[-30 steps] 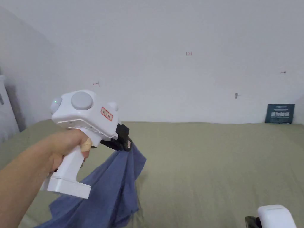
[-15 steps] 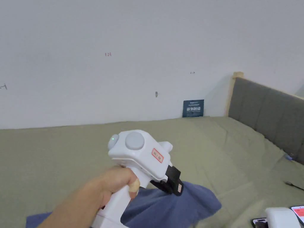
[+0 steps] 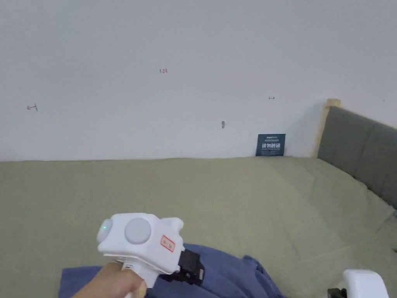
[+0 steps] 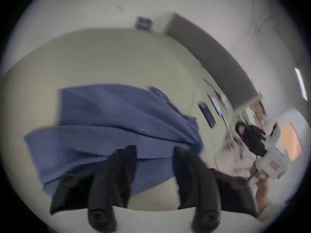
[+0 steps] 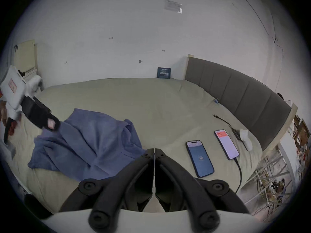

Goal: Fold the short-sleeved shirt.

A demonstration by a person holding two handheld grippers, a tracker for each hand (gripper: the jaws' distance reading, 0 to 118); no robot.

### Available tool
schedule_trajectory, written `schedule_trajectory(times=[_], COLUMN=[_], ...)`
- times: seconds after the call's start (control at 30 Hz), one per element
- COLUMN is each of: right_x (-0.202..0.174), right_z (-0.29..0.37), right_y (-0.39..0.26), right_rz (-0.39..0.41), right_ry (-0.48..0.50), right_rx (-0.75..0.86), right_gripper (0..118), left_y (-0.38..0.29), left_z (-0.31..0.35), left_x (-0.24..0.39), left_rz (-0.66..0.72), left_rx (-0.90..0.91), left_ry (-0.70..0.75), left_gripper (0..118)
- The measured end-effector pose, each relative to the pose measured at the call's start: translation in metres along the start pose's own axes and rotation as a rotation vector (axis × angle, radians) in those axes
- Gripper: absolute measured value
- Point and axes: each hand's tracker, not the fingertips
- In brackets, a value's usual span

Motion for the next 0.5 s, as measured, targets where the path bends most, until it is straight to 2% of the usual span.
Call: schedule_trajectory(times=[0.03,0.07,0.17,0.23,0.3,0.4,0.5], right_x=[-0.006,-0.013,-0.033,-0.044,-0.056,-0.070,-0.078], right_z=[-0.002,-0.003,-0.011,-0.017,-0.023,-0.028,-0.032], right_y=[0.004,0.007,0.015,0.017,0.017,0.017,0.017], right_rz=[0.004,0.012,0.026,0.032,0.039,0.047,0.064], right_ry=[0.007,0.016,0.057,0.081,0.092,0.120,0.131], right_rx=[0.001,0.007,0.012,0.010,0.002,-0.012,-0.022], right_gripper=[2,2,2,2,2,2,2], left_y=[-0.008,-0.019,-0.063,-0.091,-0.117,-0.143,-0.148], left_z=[0.023,0.045,0.098,0.119,0.128,0.131,0.125], left_x=[-0.015,-0.031,-0.075,-0.089,-0.106,-0.124,-0.130], left_rz=[0.029,0.067,0.194,0.214,0.246,0.323,0.333], left_rx=[0.071,0.145,0.236,0.247,0.234,0.210,0.192], left_ry=[0.030,0.071,0.104,0.205,0.278,0.287,0.293], left_gripper=[8,0,0,0,0,0,0])
